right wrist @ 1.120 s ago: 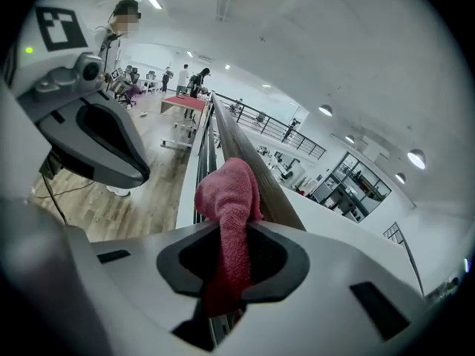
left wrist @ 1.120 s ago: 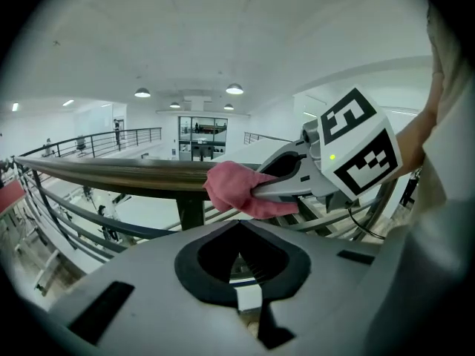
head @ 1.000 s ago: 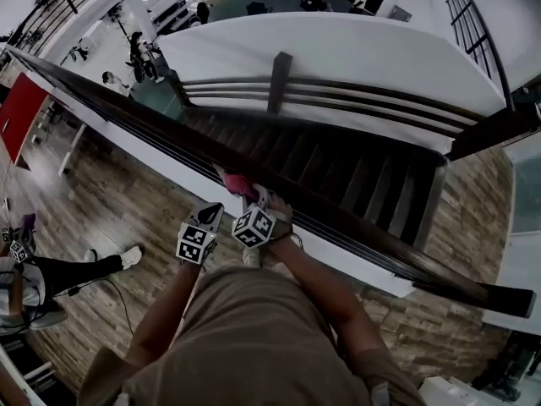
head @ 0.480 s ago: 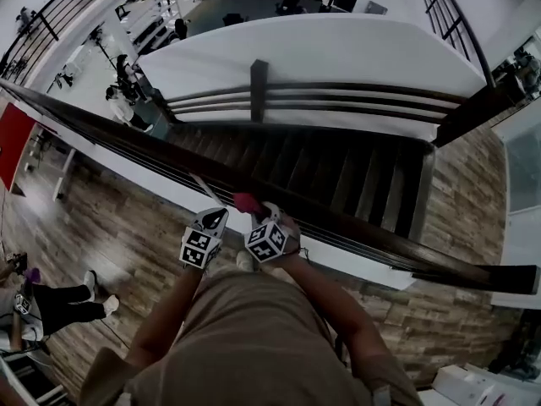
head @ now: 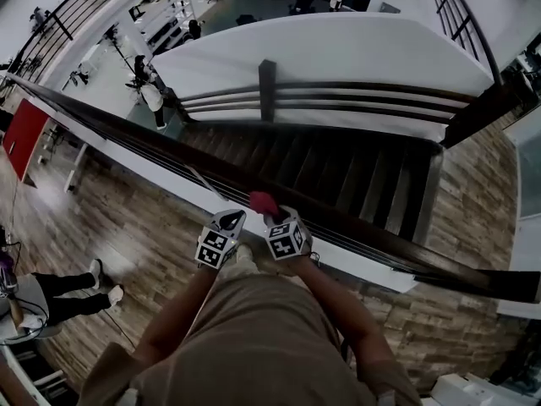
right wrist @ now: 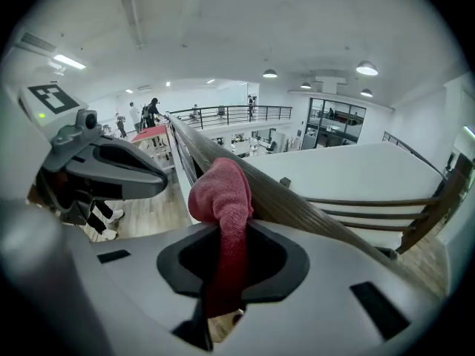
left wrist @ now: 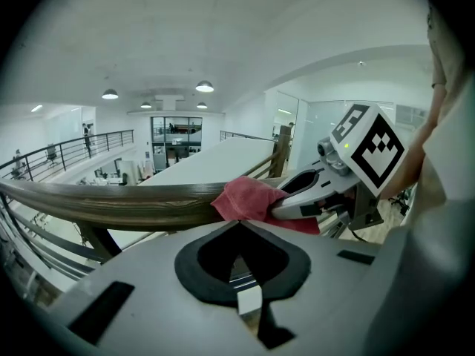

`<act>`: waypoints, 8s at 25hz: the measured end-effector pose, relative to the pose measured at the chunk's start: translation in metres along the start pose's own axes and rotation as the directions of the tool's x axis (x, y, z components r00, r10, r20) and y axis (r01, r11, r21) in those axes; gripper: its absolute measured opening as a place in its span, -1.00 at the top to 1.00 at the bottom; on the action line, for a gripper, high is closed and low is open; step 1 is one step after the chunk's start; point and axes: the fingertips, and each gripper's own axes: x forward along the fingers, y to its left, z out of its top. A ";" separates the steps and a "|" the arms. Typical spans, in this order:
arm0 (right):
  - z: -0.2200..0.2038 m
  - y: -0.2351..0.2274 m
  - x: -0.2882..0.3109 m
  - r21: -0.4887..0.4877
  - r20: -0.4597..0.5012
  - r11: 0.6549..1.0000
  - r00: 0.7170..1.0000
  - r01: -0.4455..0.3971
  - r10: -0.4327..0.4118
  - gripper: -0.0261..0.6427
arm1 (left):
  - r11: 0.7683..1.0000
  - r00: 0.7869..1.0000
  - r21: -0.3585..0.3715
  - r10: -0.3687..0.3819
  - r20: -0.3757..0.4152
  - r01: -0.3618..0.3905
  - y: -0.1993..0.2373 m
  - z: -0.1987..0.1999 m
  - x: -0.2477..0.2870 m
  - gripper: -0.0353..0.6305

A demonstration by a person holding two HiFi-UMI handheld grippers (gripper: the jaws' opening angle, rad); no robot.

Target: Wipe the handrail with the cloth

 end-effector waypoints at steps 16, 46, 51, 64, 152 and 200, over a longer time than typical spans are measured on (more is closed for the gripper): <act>-0.124 -0.109 -0.107 0.270 0.013 0.963 1.000 -0.004 0.001 0.68 | 0.999 0.999 0.031 -0.045 -0.020 0.045 -0.173 0.008 0.051 0.85; -0.320 -0.299 -0.296 0.658 -0.049 0.725 0.972 0.205 -0.230 0.68 | 0.930 0.941 0.181 -0.334 0.053 0.320 -0.395 0.088 0.147 0.85; -0.366 -0.345 -0.341 0.653 -0.016 0.743 0.983 0.147 -0.181 0.68 | 0.933 0.945 0.182 -0.324 0.047 0.310 -0.489 0.106 0.178 0.85; -0.500 -0.469 -0.461 0.678 0.001 0.724 0.985 0.127 -0.173 0.68 | 0.902 0.927 0.228 -0.376 0.002 0.366 -0.725 0.123 0.258 0.85; -0.018 0.020 -0.242 -0.110 0.281 0.907 0.863 -0.406 0.420 0.68 | 0.935 0.918 -0.230 0.323 0.230 -0.271 -0.172 0.008 -0.137 0.85; 0.145 0.175 0.309 0.258 0.305 0.952 0.921 0.167 -0.244 0.68 | 0.998 0.997 0.007 0.067 0.026 -0.067 0.314 -0.094 -0.060 0.85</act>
